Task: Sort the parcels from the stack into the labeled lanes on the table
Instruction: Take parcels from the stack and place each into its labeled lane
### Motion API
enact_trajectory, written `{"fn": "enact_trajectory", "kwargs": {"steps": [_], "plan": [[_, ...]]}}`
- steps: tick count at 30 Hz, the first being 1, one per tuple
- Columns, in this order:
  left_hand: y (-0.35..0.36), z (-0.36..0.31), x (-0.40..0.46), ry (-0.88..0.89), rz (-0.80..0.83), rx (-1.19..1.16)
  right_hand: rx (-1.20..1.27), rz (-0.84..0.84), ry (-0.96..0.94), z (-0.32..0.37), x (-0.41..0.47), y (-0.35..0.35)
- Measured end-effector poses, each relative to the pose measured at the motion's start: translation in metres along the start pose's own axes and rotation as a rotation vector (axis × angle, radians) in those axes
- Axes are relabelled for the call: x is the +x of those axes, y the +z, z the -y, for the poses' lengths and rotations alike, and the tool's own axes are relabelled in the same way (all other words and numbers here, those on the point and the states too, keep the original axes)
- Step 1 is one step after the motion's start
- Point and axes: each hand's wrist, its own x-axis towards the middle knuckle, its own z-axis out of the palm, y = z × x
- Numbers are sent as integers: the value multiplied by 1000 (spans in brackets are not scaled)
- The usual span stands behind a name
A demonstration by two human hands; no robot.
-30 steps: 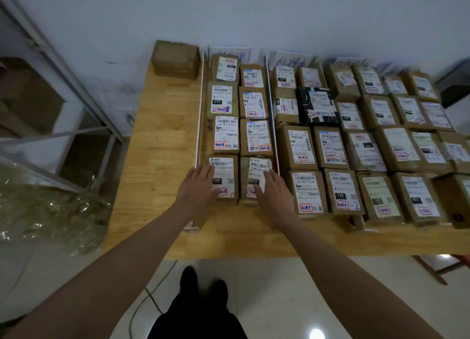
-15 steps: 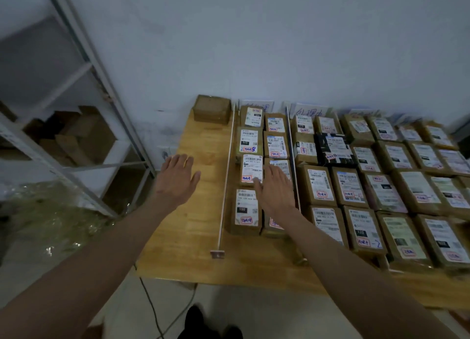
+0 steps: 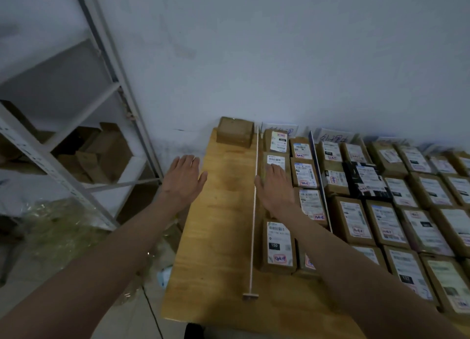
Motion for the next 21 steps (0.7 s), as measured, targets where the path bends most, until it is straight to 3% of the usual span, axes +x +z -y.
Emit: {"fn": "enact_trajectory", "kwargs": {"steps": [13,21], "plan": [[38,48,130,57,94,-76,56,-2,181,29,113,44],[85,41,241,32,115,-144,25,74,149,4,230,79]]}}
